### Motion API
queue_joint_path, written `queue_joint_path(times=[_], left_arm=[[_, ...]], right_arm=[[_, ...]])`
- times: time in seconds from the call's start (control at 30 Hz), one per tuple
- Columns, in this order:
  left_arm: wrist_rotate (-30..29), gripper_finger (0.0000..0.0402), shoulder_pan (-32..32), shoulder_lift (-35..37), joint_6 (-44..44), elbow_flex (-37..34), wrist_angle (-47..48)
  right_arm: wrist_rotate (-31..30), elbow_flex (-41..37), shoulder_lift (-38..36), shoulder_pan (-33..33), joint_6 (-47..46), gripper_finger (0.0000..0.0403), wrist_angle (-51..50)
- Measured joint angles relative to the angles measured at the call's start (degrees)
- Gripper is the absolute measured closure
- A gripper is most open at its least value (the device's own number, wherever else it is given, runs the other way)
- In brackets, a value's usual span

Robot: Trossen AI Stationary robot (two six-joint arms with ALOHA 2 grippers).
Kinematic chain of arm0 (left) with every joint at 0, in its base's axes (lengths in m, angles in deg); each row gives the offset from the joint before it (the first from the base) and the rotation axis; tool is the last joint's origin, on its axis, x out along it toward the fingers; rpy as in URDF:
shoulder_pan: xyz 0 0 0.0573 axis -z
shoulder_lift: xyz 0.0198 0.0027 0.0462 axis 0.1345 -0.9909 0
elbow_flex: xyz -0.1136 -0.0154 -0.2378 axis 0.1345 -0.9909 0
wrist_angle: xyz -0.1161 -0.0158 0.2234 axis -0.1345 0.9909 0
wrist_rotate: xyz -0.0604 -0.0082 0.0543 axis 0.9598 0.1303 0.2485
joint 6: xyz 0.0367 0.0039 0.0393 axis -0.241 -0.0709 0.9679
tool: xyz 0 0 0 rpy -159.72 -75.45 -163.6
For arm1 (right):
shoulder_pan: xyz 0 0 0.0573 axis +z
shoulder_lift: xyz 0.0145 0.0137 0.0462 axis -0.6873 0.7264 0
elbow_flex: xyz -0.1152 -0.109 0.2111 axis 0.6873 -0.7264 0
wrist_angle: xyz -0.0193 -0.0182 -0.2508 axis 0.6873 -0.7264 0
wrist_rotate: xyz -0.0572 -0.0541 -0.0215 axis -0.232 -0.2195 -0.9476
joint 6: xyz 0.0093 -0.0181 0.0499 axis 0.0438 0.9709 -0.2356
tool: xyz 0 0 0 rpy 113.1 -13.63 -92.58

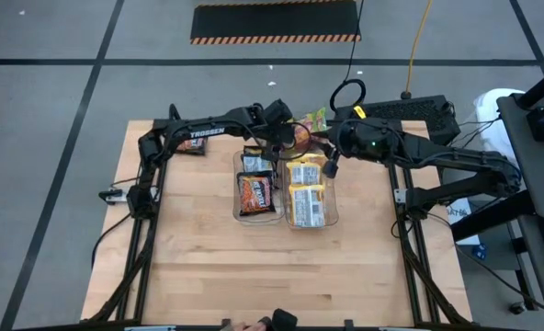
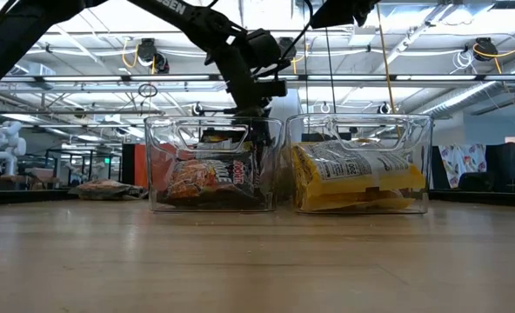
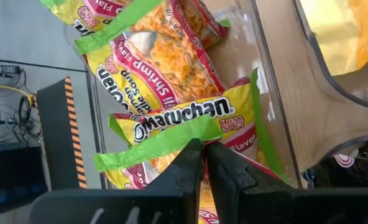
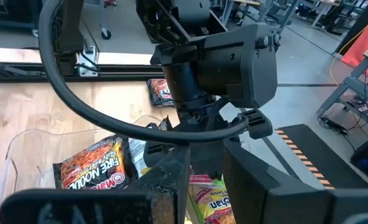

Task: Sort Maruchan noodles
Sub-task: Put the green noodle pack into the top transparent bin, then put the black noodle pack into the left transparent bin

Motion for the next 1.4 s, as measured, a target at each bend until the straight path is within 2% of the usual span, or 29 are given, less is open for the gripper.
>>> queue_joint_path(times=[0.3,0.37,0.53,0.6,0.93,1.23,1.4], left_arm=[[-0.61,0.0330,0.00,0.00,-0.12,0.00,-0.01],[-2.85,0.0324,0.11,0.00,0.34,0.00,-0.05],[-13.07,0.0321,0.28,0.18,1.39,0.00,-0.50],[-14.72,0.0321,0.44,0.52,0.66,0.00,-0.07],[-14.74,0.0321,2.79,2.79,-1.24,0.07,0.29],[-14.74,0.0321,3.79,12.83,-12.68,0.02,6.53],[-14.14,0.0321,3.42,21.70,-23.48,0.07,14.95]], right_arm=[[0.00,0.00,-0.20,0.02,-0.01,0.0316,0.00],[0.00,0.00,-0.20,0.02,-0.01,0.0316,0.00],[-0.01,0.00,-0.20,0.02,-0.01,0.0316,-0.02],[0.00,0.00,-0.20,0.02,-0.01,0.0316,0.00],[0.02,0.00,-0.38,0.02,-0.03,0.0316,0.12],[0.29,0.00,-0.40,0.09,1.44,0.0316,4.68],[6.87,0.00,-0.41,0.04,5.88,0.0316,8.97]])
